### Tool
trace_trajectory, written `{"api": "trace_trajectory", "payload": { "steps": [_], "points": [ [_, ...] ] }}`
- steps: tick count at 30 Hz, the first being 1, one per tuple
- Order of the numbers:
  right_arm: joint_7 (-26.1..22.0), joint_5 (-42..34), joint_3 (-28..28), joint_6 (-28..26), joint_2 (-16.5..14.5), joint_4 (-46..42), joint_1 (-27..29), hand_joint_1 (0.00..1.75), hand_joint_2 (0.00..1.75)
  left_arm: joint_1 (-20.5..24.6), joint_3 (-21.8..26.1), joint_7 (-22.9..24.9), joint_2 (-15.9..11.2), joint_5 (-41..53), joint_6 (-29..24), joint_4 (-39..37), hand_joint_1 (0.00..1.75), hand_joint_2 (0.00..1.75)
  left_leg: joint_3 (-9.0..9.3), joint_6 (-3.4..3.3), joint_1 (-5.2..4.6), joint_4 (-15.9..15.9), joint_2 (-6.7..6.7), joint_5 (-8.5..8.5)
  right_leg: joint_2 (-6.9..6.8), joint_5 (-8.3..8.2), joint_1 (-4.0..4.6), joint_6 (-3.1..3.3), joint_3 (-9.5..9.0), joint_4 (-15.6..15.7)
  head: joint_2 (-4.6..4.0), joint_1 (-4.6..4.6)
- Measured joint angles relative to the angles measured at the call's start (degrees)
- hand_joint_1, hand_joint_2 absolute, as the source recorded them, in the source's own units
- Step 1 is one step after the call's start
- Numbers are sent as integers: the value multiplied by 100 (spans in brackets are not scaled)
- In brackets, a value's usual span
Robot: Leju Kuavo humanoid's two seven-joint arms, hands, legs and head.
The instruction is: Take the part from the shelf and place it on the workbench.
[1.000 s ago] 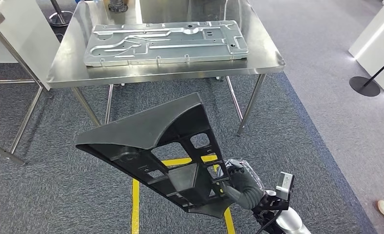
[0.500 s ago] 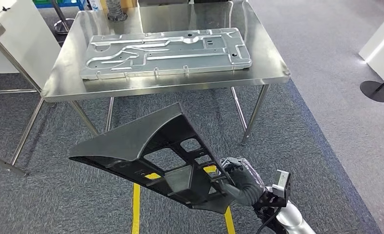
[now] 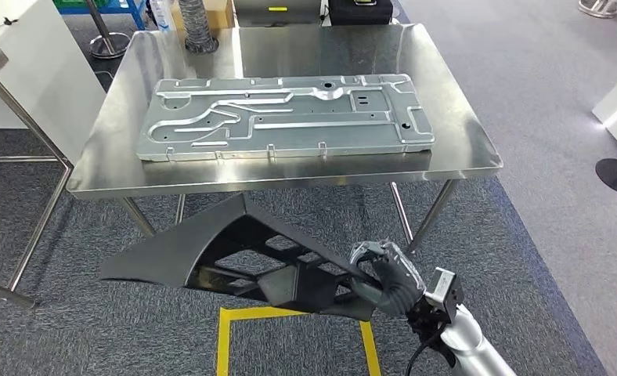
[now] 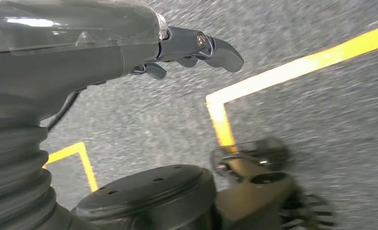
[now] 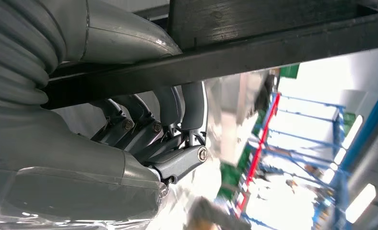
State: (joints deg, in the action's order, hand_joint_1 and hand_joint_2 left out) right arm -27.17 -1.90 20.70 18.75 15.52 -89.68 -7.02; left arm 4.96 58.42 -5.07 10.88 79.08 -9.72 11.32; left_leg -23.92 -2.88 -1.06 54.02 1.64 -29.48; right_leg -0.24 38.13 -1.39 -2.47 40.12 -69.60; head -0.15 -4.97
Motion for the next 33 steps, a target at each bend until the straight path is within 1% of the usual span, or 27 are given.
{"api": "trace_trajectory", "payload": {
  "steps": [1, 3, 4, 5, 6, 7, 8, 9, 10, 12, 13, 14, 15, 16, 17, 18, 19, 20, 22, 24, 25, 27, 28, 29, 30, 32, 33],
  "points": [
    [12, 58, -72, -1, 0, 50, -105, 175, 175, -1, 0, -1, -3, 0, 6, 0, 0, 175, 165, 6, -1, -33, 3, -101, -6, -292, 7, 19, 31, 331, -1, 1],
    [39, 136, -205, 24, 0, 170, -334, 175, 175, 1, -1, -3, -11, 0, 15, 0, 0, 175, 454, 29, -14, -68, 7, -320, -39, -1160, 36, 57, 9, 923, -1, 0],
    [50, 156, -257, 41, -1, 227, -452, 175, 175, 1, -1, -9, -15, 0, 19, 0, 0, 175, 568, 52, -19, -81, 2, -406, -47, -1510, 56, 82, -30, 1089, -1, 0],
    [54, 163, -303, 65, -3, 280, -571, 175, 175, 1, -1, -27, -17, -4, 26, 0, 0, 175, 641, 87, -24, -38, -7, -437, -39, -1684, 73, 111, -75, 1145, 0, -1],
    [52, 159, -345, 87, -4, 327, -700, 175, 175, 3, -1, -53, -16, -14, 35, -1, 0, 175, 645, 128, -22, 73, -23, -417, -17, -1750, 88, 155, -138, 1147, 0, -1],
    [48, 147, -385, 107, -6, 375, -823, 175, 175, 7, 1, -89, -15, -31, 46, -1, 0, 175, 593, 160, -12, 293, -44, -352, 1, -1809, 94, 211, -197, 1165, 0, -1],
    [41, 132, -417, 123, -4, 424, -940, 175, 175, 19, 2, -125, -14, -52, 53, -2, 0, 175, 450, 184, -3, 611, -63, -291, 10, -1837, 99, 265, -248, 1177, 0, -2],
    [35, 115, -443, 133, 1, 474, -1035, 175, 175, 33, 5, -150, -13, -76, 57, -2, 0, 175, 247, 199, 8, 962, -76, -314, 10, -1820, 107, 313, -283, 1180, 0, -2],
    [32, 100, -460, 144, 5, 520, -1099, 175, 175, 42, 11, -165, -13, -93, 57, -2, 0, 175, 20, 212, 20, 1291, -86, -436, 6, -1780, 114, 347, -300, 1187, 0, -2],
    [28, 80, -480, 172, 11, 601, -1154, 175, 175, 40, 28, -169, -13, -110, 52, -2, 0, 175, -425, 248, 35, 1727, -91, -936, 19, -1703, 124, 374, -322, 1184, 0, -2],
    [27, 74, -482, 185, 11, 639, -1158, 175, 175, 30, 37, -170, -13, -112, 51, -2, 0, 175, -585, 262, 42, 1781, -93, -1144, 27, -1663, 126, 376, -344, 1181, 0, -2],
    [25, 71, -483, 192, 11, 673, -1158, 175, 175, 19, 44, -171, -13, -115, 50, -2, 0, 175, -692, 262, 46, 1707, -95, -1210, 33, -1619, 128, 373, -377, 1175, 0, -2],
    [24, 70, -483, 196, 11, 701, -1161, 175, 175, 8, 49, -172, -15, -120, 46, -2, 0, 175, -742, 248, 49, 1505, -97, -1085, 36, -1575, 128, 368, -419, 1169, 0, -2],
    [22, 70, -483, 196, 11, 724, -1167, 175, 175, -2, 54, -173, -17, -125, 38, -2, 0, 175, -756, 219, 48, 1197, -101, -781, 35, -1531, 129, 360, -461, 1165, 0, -2],
    [20, 70, -483, 194, 11, 747, -1180, 175, 175, -12, 58, -173, -20, -137, 28, -2, 0, 175, -763, 191, 39, 865, -107, -372, 33, -1495, 131, 350, -500, 1158, 0, -2],
    [14, 72, -483, 192, 11, 776, -1197, 175, 175, -19, 64, -173, -23, -149, 16, -2, 0, 175, -768, 176, 27, 596, -112, -50, 33, -1472, 131, 335, -521, 1157, 0, -2],
    [9, 82, -483, 189, 10, 809, -1222, 175, 175, -25, 70, -173, -26, -161, 4, -2, 0, 175, -785, 165, 14, 424, -116, 194, 36, -1457, 131, 315, -523, 1157, 0, -1],
    [3, 98, -484, 183, 9, 848, -1261, 175, 175, -27, 76, -173, -28, -173, -4, -2, 0, 175, -806, 161, 1, 355, -118, 305, 42, -1450, 128, 293, -519, 1158, 0, -1],
    [-2, 148, -486, 159, 7, 933, -1389, 175, 175, -24, 83, -173, -29, -187, -13, -2, 0, 175, -779, 124, 10, 302, -120, 346, 52, -1428, 124, 235, -506, 1166, 0, -1],
    [-3, 208, -490, 124, 2, 1034, -1569, 175, 175, -16, 85, -173, -24, -195, -14, -2, 0, 175, -714, 84, 35, 224, -127, 380, 53, -1297, 125, 183, -418, 971, 0, -1],
    [-3, 240, -492, 109, -3, 1095, -1661, 175, 175, -10, 86, -173, -21, -195, -13, -2, 0, 175, -690, 66, 45, 198, -130, 388, 51, -1164, 120, 163, -281, 697, 0, -1],
    [11, 319, -493, 95, -20, 1237, -1822, 175, 175, -4, 88, -171, -21, -195, -12, -2, 0, 175, -664, 46, 42, 193, -130, 362, 51, -886, 101, 129, 146, -76, 0, -1],
    [31, 369, -492, 89, -30, 1308, -1891, 175, 175, -6, 90, -171, -21, -195, -11, -2, 0, 175, -648, 42, 42, 196, -128, 340, 50, -840, 88, 111, 333, -364, 0, -1],
    [59, 424, -492, 81, -42, 1381, -1968, 175, 175, -9, 90, -173, -22, -195, -10, -2, 0, 175, -621, 45, 42, 200, -126, 312, 48, -905, 73, 95, 430, -455, 0, -1],
    [91, 477, -492, 73, -55, 1451, -2062, 175, 175, -11, 90, -176, -21, -195, -9, -2, 0, 175, -583, 53, 43, 209, -125, 275, 45, -1083, 58, 83, 408, -309, 0, -1],
    [153, 568, -492, 57, -90, 1603, -2322, 175, 175, -13, 91, -189, -21, -195, -2, -2, 0, 175, -498, 92, 41, 240, -128, 172, 36, -1556, 38, 78, 116, 426, 0, -1],
    [181, 600, -493, 55, -119, 1691, -2472, 175, 175, -7, 91, -197, -20, -194, 3, -2, 0, 175, -471, 122, 33, 266, -131, 118, 37, -1693, 47, 91, -38, 780, 0, -1]
  ]
}}
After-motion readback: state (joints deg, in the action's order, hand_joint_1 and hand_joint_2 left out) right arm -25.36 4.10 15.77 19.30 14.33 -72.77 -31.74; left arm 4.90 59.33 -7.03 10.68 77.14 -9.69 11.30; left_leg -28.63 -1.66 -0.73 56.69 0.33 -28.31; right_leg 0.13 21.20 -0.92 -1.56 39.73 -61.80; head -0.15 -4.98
